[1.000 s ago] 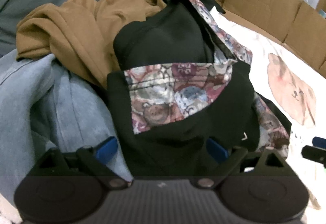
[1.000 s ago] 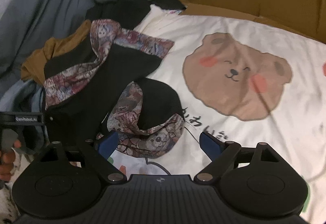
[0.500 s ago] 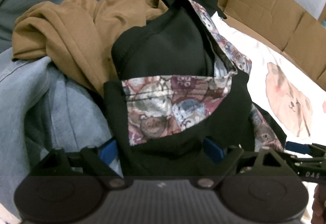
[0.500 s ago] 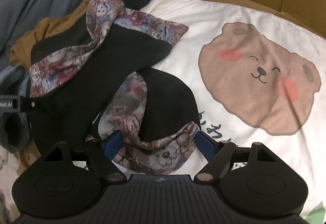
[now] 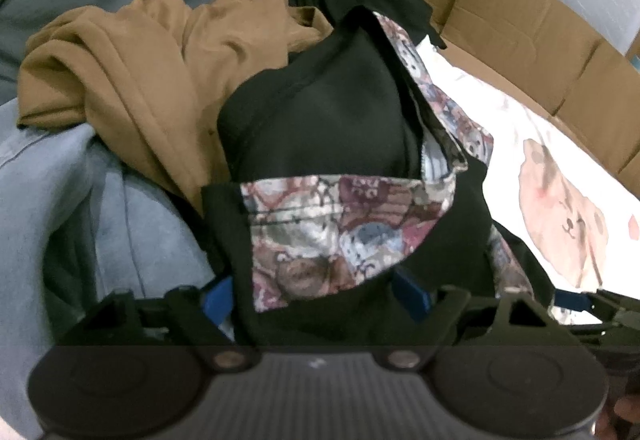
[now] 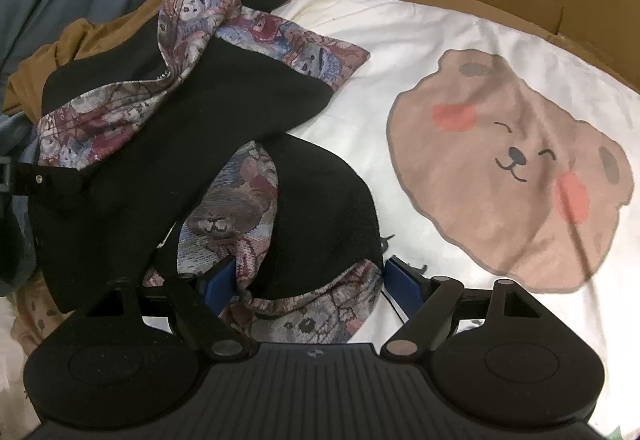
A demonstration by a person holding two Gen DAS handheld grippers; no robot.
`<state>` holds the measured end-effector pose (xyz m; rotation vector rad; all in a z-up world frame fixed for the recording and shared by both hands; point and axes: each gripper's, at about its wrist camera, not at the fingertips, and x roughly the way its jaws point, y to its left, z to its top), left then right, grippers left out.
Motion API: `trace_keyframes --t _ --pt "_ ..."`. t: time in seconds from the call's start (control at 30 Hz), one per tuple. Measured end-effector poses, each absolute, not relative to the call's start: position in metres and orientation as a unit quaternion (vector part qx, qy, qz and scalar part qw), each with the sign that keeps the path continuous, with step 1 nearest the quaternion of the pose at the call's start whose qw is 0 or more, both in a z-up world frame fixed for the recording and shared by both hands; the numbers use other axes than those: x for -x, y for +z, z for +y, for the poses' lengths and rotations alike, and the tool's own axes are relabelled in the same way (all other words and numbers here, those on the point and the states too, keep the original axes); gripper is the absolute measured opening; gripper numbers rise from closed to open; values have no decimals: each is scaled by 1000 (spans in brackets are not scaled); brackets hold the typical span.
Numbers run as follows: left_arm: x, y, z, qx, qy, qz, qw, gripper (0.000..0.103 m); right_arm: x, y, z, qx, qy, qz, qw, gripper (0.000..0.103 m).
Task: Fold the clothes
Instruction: 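Grasp the black garment edge with the right tool while the left tool grasps its floral lining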
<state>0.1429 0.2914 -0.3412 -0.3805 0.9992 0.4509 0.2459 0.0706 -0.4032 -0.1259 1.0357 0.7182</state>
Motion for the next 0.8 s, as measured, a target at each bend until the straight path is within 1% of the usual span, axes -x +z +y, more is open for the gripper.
trace_keyframes --t 0.07,0.1,0.13,0.17,0.2,0.23,0.27,0.3,0.33,0.4,0.5,0.8 --pt "-142 -340 292 181 214 472 836 74 -247 -405 74 60 344 483 803 82" --pt "-141 -339 292 182 215 471 836 68 -248 -406 75 62 348 483 801 81" --pt "-142 -340 291 183 216 471 836 64 -248 -407 77 64 352 482 799 74" --pt "-141 -339 292 187 212 471 835 52 -248 -407 78 67 357 482 798 63" --pt "-141 -338 292 190 208 472 835 38 -248 -407 79 69 361 481 796 57" --pt "-140 -336 292 192 206 470 836 31 -248 -407 79 72 366 481 794 38" --pt "-140 -334 292 195 204 468 837 25 -248 -406 80 75 370 480 791 22" --pt "-139 -332 292 197 202 466 838 19 -248 -404 78 74 374 481 789 17" --pt "-138 -329 291 198 202 464 840 17 -250 -403 75 67 375 483 789 11" --pt "-134 -323 289 201 203 458 842 13 -252 -398 68 52 371 486 790 10" --pt "-129 -314 286 205 203 450 846 12 -257 -389 48 52 354 488 796 8" --pt "-117 -289 273 212 195 433 854 10 -275 -360 -16 60 299 494 814 7"
